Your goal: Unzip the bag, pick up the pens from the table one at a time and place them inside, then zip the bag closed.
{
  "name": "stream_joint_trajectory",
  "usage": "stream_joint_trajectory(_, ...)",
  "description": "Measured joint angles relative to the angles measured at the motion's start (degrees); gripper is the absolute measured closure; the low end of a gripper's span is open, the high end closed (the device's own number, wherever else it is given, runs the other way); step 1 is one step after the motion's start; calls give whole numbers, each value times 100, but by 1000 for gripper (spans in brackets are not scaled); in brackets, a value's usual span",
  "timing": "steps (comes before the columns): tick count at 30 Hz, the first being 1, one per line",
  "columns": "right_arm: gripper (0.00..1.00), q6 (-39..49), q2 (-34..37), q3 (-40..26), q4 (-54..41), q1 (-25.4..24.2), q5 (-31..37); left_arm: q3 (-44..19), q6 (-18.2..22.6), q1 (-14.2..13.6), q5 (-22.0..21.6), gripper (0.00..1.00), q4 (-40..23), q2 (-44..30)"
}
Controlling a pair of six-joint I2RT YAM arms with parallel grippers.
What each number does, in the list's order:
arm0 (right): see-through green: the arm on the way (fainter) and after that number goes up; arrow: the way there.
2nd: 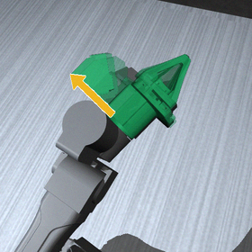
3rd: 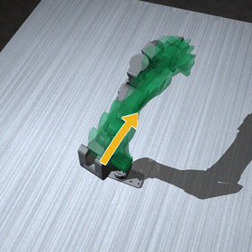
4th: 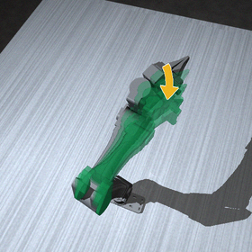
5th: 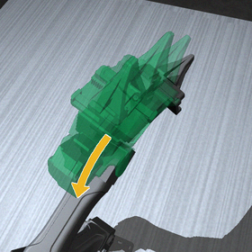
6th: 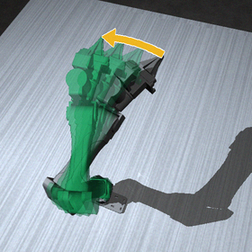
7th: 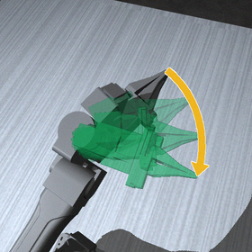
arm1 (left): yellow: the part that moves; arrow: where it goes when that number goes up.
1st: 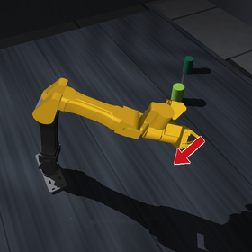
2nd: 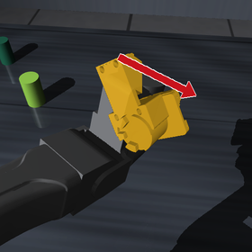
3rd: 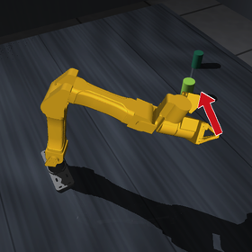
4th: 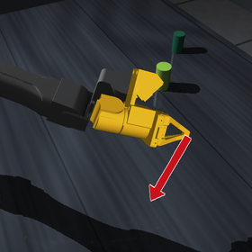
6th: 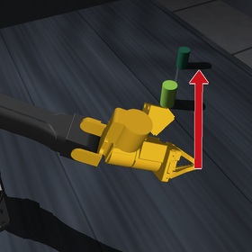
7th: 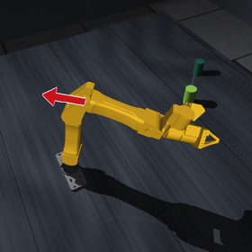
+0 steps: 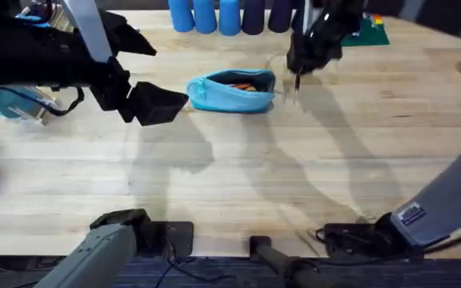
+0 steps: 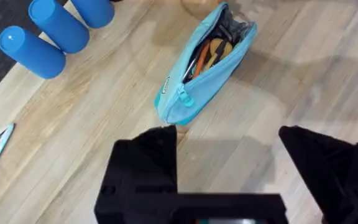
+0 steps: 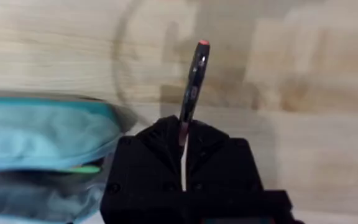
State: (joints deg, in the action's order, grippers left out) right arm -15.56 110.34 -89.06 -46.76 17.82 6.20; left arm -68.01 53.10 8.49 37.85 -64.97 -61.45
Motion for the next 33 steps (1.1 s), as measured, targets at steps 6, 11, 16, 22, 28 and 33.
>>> stream_joint_trajectory(6,967,1096,-480,-399,26,0,2,0,0,0,0,7,0,0)
stream_joint_trajectory(11,967,2174,-640,-564,50,0,-23,0,0,0,-1,7,0,0)
stream_joint_trajectory(16,968,3409,-653,-568,46,9,-434,0,0,0,-2,7,0,0)
stream_joint_trajectory(22,968,4963,-653,-568,44,61,-1220,0,0,0,0,7,0,0)
stream_joint_trajectory(28,968,6301,-696,-568,27,180,-1772,0,0,0,0,7,0,0)
stream_joint_trajectory(33,971,7450,-1159,-569,-453,438,-2170,0,0,0,0,7,0,0)
